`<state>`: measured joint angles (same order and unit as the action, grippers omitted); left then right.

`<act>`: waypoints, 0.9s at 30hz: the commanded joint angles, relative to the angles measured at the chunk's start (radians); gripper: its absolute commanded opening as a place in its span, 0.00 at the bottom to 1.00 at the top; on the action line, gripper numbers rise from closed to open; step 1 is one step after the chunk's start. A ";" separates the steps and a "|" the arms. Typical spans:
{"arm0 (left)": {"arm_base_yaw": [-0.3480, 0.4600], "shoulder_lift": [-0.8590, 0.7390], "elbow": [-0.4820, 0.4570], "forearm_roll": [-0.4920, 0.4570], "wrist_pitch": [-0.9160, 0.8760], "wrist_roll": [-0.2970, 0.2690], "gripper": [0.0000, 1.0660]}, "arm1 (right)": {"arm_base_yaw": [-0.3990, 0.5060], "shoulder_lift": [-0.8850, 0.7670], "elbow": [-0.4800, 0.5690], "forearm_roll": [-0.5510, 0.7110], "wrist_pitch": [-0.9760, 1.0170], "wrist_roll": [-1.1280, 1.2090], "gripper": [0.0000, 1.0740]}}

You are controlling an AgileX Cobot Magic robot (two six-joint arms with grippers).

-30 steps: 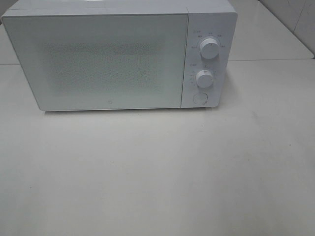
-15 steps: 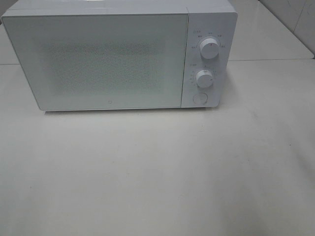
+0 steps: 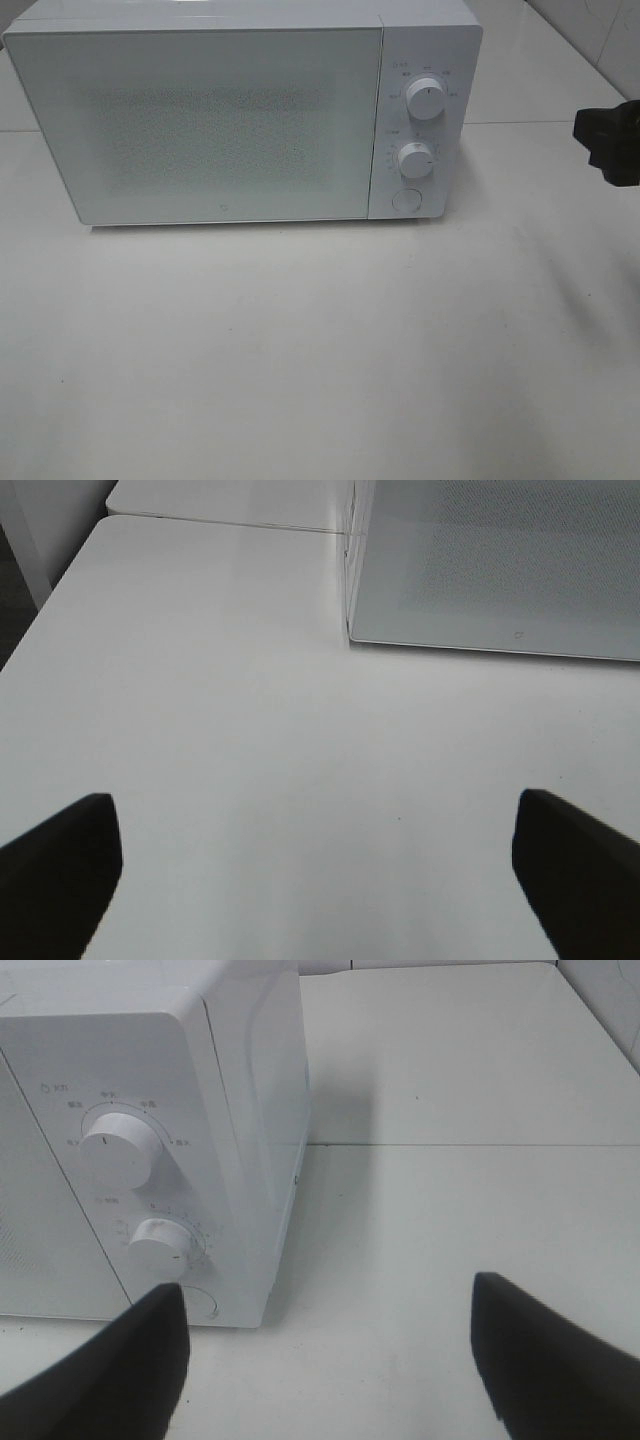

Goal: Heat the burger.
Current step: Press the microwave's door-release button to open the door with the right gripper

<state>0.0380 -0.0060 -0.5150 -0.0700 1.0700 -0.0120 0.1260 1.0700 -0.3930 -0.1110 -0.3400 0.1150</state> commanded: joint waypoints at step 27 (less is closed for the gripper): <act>0.002 -0.015 0.000 -0.007 -0.002 0.000 0.92 | 0.322 0.405 0.086 0.576 -0.596 -0.352 0.71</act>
<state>0.0380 -0.0060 -0.5150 -0.0700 1.0700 -0.0120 0.4390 1.4760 -0.3060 0.4390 -0.9080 -0.2140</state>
